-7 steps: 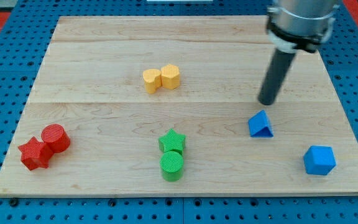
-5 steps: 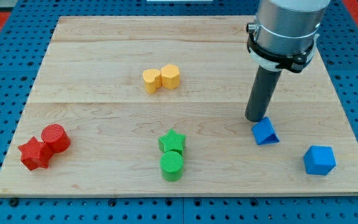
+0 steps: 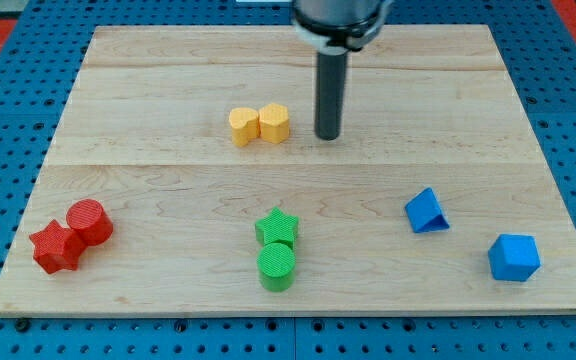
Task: Move yellow hexagon to the top right
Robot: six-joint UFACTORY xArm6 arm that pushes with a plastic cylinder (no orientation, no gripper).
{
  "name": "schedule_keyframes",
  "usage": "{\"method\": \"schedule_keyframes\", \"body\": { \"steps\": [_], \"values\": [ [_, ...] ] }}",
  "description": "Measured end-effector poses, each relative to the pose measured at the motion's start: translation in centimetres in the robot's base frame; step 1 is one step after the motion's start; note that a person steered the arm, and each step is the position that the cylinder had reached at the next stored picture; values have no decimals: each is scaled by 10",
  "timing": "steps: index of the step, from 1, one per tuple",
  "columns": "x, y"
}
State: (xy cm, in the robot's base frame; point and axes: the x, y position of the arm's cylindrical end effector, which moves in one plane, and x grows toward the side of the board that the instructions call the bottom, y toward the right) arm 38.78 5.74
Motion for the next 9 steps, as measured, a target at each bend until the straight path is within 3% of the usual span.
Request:
{"method": "schedule_keyframes", "body": {
  "steps": [1,2,3,4,6,8,9],
  "values": [
    [30,1],
    [28,-84],
    [-16,-117],
    [-26,-23],
    [-7,44],
    [-54,94],
    [-109,110]
  ]
}}
